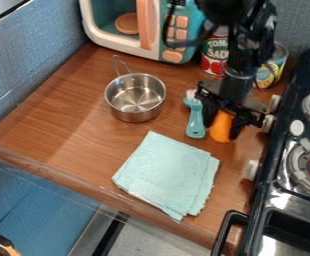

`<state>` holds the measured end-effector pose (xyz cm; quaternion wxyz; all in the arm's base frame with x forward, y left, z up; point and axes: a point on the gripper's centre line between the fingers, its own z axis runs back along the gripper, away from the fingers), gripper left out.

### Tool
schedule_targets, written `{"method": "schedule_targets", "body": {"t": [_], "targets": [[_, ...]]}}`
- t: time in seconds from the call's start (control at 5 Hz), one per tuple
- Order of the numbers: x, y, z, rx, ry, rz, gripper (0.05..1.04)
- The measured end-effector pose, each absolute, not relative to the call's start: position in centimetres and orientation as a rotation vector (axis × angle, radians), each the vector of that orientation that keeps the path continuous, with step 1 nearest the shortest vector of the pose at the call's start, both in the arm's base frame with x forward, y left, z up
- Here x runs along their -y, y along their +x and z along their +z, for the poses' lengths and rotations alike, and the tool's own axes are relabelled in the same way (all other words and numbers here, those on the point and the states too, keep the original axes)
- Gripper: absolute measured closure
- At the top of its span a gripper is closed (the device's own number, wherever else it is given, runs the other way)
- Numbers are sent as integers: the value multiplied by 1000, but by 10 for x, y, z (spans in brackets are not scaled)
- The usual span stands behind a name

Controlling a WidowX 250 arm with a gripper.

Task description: Move the orange object to the right of the blue brush

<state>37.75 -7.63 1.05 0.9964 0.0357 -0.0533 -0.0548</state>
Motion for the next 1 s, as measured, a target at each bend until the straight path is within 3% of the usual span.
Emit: {"method": "schedule_targets", "body": {"t": [0.2,0.4,0.6,0.8,1.0], "targets": [[78,388,10,118,69,-112,477],[77,388,10,101,52,-101,402],[74,384,13,86,34,-93,124],[70,385,47,137,0,-86,79],[62,376,62,138,-18,-83,83]]}}
